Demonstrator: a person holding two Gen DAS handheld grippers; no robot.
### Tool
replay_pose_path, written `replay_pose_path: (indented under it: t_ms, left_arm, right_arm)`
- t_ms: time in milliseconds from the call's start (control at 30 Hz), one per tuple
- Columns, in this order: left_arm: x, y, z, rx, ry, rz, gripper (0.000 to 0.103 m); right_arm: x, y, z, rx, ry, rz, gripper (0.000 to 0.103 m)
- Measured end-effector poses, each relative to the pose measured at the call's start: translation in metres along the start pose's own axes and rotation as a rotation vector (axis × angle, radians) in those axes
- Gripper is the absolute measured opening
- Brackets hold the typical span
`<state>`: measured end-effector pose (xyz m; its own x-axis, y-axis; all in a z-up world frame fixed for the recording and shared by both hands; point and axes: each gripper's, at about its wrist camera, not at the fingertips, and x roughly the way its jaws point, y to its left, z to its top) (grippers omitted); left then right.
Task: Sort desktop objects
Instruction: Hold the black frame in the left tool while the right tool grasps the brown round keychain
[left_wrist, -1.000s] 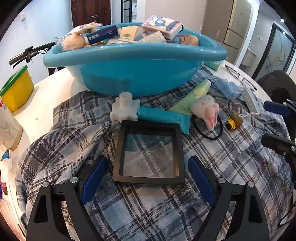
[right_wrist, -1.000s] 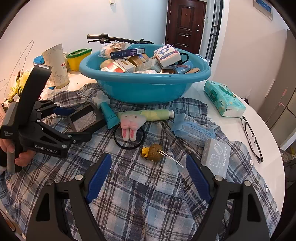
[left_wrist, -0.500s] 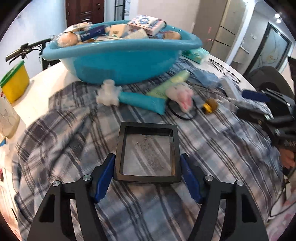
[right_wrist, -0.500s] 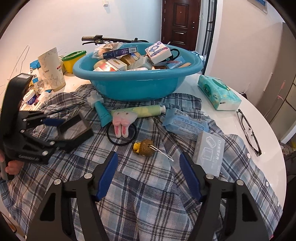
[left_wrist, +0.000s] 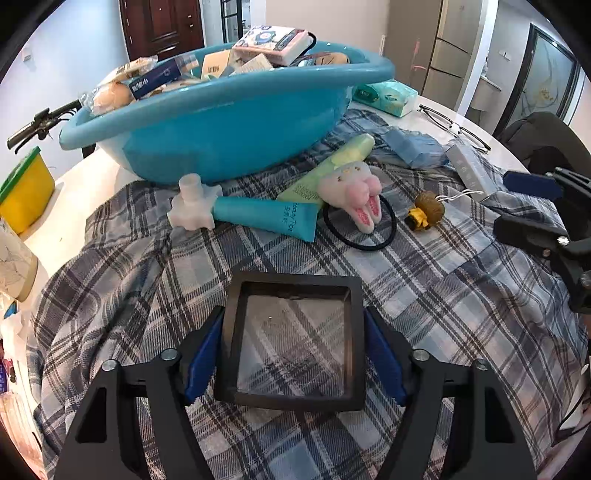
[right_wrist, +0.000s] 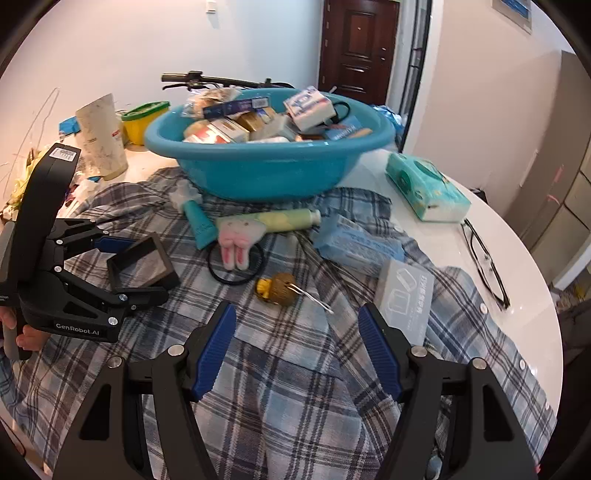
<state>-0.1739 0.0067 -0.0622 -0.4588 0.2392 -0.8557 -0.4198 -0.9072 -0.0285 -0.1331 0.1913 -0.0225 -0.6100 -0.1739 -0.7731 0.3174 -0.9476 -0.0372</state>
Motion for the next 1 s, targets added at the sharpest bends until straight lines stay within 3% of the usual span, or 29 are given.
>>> replay_pose_path:
  t_ms: [333, 633, 700, 767, 833, 1000]
  left_arm:
    - [-0.025, 0.004, 0.004, -0.076, -0.058, 0.011, 0.073]
    - [-0.031, -0.004, 0.016, -0.061, -0.061, 0.037, 0.073]
    - [-0.027, -0.004, 0.018, -0.063, -0.060, 0.034, 0.073]
    - [-0.024, -0.003, 0.020, -0.071, -0.057, 0.027, 0.073]
    - [-0.021, -0.002, 0.020, -0.076, -0.048, 0.018, 0.073]
    - [-0.017, -0.002, 0.017, -0.071, -0.036, 0.016, 0.073]
  right_arm:
    - [0.015, 0.001, 0.004, 0.002, 0.034, 0.018, 0.068]
    - [0.046, 0.013, 0.022, -0.032, 0.083, 0.033, 0.068]
    - [0.054, 0.014, 0.023, -0.038, 0.098, 0.032, 0.062]
    - [0.061, 0.014, 0.024, -0.040, 0.112, 0.031, 0.041]
    - [0.066, 0.013, 0.023, -0.037, 0.121, 0.040, 0.035]
    - [0.068, 0.011, 0.022, -0.031, 0.121, 0.057, 0.033]
